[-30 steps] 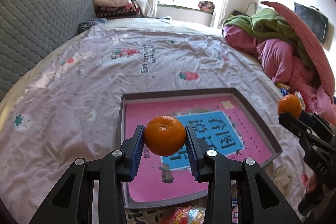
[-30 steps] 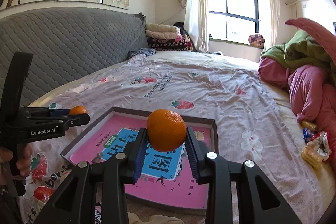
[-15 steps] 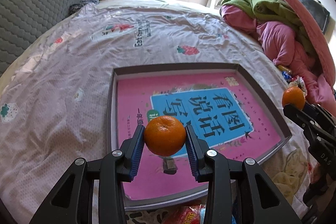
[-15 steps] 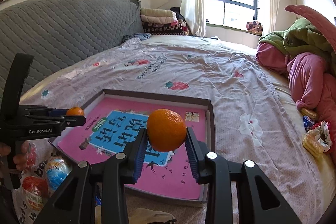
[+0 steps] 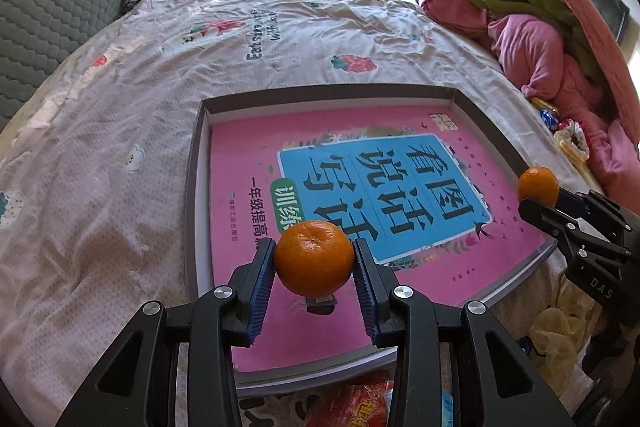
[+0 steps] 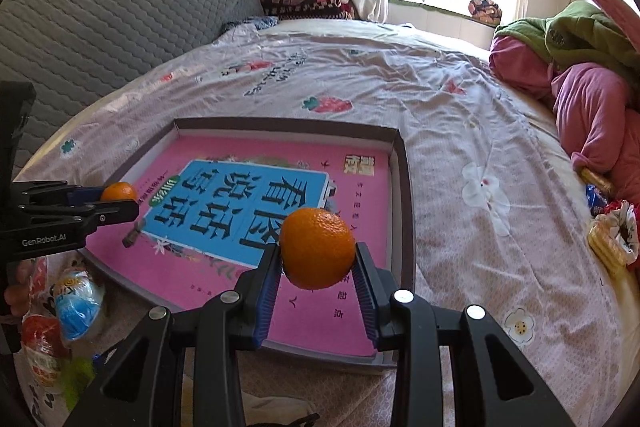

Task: Organize objects
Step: 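Lower the left tool's orange onto the pink book and open while the right tool releases its orange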

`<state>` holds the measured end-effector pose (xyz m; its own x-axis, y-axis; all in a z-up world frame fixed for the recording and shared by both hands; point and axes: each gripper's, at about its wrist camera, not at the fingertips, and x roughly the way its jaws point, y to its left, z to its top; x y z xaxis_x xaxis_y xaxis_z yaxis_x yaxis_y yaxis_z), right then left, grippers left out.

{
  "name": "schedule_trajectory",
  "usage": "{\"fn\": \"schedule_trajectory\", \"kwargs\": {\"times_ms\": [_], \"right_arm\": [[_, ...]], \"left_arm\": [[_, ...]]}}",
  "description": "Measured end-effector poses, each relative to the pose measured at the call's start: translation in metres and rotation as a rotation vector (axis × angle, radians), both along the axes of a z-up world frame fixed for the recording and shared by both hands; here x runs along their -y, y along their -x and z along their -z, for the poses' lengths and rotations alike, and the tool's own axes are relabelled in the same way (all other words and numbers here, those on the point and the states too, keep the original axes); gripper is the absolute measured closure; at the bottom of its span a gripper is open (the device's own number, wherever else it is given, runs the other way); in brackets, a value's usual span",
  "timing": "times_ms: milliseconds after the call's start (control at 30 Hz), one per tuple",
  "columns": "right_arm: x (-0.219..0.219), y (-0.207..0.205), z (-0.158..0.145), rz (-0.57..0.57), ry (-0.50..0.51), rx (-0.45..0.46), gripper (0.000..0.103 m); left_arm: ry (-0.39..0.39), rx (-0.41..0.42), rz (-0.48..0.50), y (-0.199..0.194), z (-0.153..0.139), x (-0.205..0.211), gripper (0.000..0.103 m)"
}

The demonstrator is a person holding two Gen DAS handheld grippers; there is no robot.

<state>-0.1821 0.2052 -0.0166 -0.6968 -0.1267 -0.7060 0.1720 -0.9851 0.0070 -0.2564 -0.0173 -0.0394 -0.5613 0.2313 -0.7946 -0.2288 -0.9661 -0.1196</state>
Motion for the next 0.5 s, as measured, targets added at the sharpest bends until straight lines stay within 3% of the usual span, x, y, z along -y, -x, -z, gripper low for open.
{"fn": "schedule_trajectory", "kwargs": {"times_ms": [500], "right_arm": [[-0.008, 0.008, 0.016, 0.038, 0.007, 0.085, 0.066]], "left_arm": [[0.025, 0.024, 0.000, 0.001, 0.007, 0.000, 0.064]]}}
